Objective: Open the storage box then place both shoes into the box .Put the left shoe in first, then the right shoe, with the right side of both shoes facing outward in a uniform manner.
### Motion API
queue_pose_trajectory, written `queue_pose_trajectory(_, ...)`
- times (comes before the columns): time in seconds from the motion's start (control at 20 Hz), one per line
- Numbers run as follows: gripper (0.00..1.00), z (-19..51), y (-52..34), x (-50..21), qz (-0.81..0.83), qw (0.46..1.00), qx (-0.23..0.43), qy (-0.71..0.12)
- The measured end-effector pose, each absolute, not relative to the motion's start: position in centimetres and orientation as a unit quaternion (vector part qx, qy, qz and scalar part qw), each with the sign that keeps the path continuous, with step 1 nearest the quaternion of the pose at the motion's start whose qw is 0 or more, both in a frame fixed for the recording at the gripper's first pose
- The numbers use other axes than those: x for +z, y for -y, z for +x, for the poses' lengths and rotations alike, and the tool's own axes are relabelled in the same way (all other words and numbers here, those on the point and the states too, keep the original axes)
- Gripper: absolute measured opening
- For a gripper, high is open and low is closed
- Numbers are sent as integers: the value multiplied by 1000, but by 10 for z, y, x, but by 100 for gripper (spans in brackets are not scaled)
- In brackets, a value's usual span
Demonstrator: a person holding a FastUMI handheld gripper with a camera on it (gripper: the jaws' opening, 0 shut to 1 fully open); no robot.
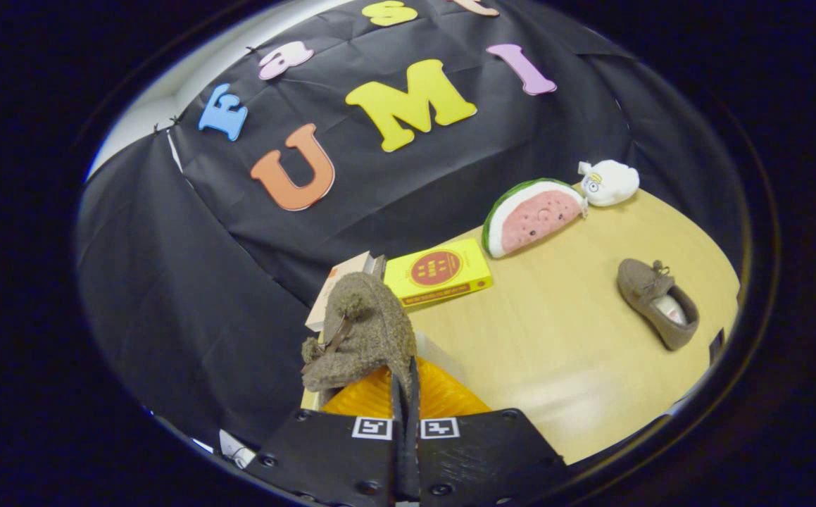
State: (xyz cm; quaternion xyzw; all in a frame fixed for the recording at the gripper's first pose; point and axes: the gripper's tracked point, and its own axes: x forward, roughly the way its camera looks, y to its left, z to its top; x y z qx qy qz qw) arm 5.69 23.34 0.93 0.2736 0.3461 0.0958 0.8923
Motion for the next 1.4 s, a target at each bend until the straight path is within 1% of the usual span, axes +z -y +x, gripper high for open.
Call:
queue_pose_trajectory(0.15, 0, 47, -288, -6, 288, 884, 95, -357)
queue_pose_trajectory(0.3, 0, 41, -320, -27, 295, 878, 77, -368)
queue_pose_trajectory(0.6, 0, 38, -338, -63, 313, 869, 40, -382)
queue_pose_trajectory(0.75, 1, 32, -344, -77, 310, 862, 37, -399)
queue_pose_trajectory(0.85, 8, 34, -347, -83, 311, 860, 44, -403)
queue_pose_trajectory(0.9, 9, 35, -352, -81, 318, 856, 56, -404)
queue_pose_trajectory(0.95, 15, 34, -354, -83, 319, 853, 64, -408)
queue_pose_trajectory(1.0, 19, 34, -357, -84, 321, 849, 74, -413)
queue_pose_trajectory(1.2, 78, 28, -357, -84, 322, 841, 98, -422)
queue_pose_trajectory(1.25, 87, 27, -355, -82, 321, 842, 105, -420)
queue_pose_trajectory(1.3, 87, 27, -351, -78, 317, 846, 109, -414)
queue_pose_trajectory(1.35, 92, 29, -346, -74, 306, 855, 115, -404)
queue_pose_trajectory(1.4, 94, 30, -339, -70, 289, 865, 120, -393)
